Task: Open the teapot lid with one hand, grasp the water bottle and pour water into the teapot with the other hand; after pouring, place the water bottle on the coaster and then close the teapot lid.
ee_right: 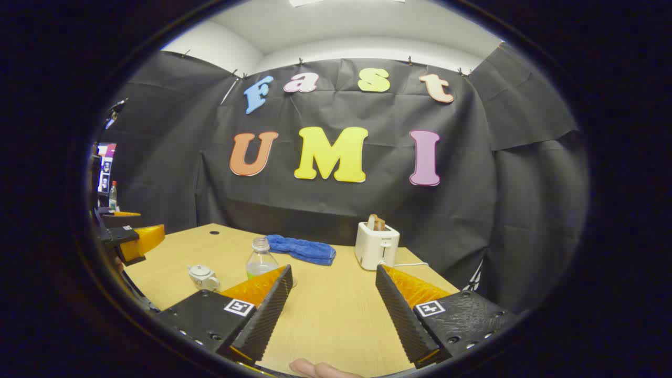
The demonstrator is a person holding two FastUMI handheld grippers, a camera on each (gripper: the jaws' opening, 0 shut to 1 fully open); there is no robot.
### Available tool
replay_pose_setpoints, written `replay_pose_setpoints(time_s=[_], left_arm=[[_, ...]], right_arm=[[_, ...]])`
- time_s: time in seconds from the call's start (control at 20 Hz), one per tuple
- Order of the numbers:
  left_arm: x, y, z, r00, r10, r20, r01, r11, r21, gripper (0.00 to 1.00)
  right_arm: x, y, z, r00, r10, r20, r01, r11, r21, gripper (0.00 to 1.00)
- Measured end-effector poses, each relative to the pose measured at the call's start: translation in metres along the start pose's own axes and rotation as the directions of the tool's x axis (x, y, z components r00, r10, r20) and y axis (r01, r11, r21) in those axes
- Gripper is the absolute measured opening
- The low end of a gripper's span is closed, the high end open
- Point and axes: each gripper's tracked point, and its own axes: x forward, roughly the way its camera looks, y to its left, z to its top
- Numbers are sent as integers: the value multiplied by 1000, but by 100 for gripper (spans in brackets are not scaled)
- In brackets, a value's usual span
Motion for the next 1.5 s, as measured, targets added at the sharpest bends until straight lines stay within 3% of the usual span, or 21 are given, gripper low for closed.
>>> replay_pose_setpoints(time_s=[0.3,0.4,0.9,0.95,1.2,1.5], left_arm=[[5,-4,-1,1000,-13,3,13,1000,-29,99],[6,-3,-1,1000,-11,7,11,1000,-21,99],[9,-6,-5,1000,-24,7,24,1000,-20,99],[11,-7,-4,999,-30,12,31,999,-26,100],[49,-6,-22,999,-49,9,50,998,-38,99],[100,-18,-75,993,-90,-70,88,996,-27,100]], right_arm=[[-1,-1,7,1000,-2,29,3,1000,-8,97],[-1,0,7,999,-2,34,2,1000,-18,93],[4,1,-1,1000,6,12,-6,1000,-16,98],[5,2,-1,1000,4,11,-4,1000,-19,93],[10,-6,-7,1000,-20,-1,20,999,-26,95],[14,-10,-8,999,-35,0,35,999,-35,98]])
